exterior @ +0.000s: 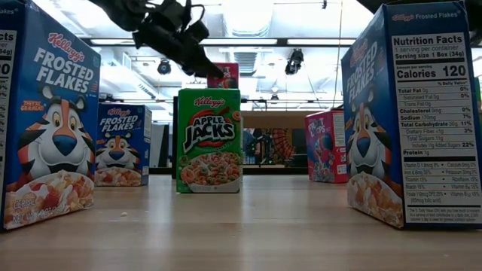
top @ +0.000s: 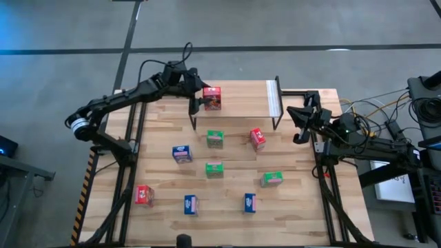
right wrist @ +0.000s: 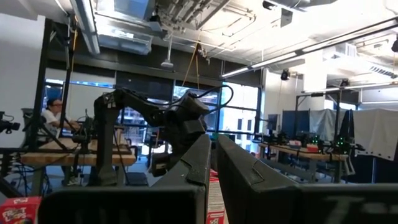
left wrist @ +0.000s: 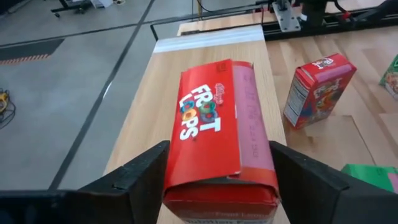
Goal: Stack cereal on shelf
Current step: Put the top left red cereal box on the shelf
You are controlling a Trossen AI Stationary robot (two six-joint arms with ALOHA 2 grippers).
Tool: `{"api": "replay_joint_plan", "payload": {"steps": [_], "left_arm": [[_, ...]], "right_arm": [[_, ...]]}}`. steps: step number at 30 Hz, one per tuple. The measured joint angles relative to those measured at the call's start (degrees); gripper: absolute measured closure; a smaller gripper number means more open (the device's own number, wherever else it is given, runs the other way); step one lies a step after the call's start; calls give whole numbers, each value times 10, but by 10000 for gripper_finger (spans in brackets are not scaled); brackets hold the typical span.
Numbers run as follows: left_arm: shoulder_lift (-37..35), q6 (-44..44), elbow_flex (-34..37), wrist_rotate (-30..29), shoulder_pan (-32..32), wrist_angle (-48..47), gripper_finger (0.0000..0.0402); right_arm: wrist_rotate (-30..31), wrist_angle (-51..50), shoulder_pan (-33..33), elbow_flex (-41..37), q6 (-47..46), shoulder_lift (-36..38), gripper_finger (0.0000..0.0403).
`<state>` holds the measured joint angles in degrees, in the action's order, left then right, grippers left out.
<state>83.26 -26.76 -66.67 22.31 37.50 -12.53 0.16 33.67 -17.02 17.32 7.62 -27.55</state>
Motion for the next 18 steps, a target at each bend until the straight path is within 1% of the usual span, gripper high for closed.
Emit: {"api": "replay_joint_plan", "payload": {"steps": [3, 8, 18], "left_arm": [[0, -10, 0, 1, 0, 0, 169], [-1, -15, 0, 24, 1, 0, 171], [-2, -29, 0, 24, 1, 0, 171]], "right_arm": [[0, 1, 0, 0, 0, 0, 385], [0, 1, 0, 0, 0, 0, 385], [0, 1, 0, 0, -1, 0, 385]]}}
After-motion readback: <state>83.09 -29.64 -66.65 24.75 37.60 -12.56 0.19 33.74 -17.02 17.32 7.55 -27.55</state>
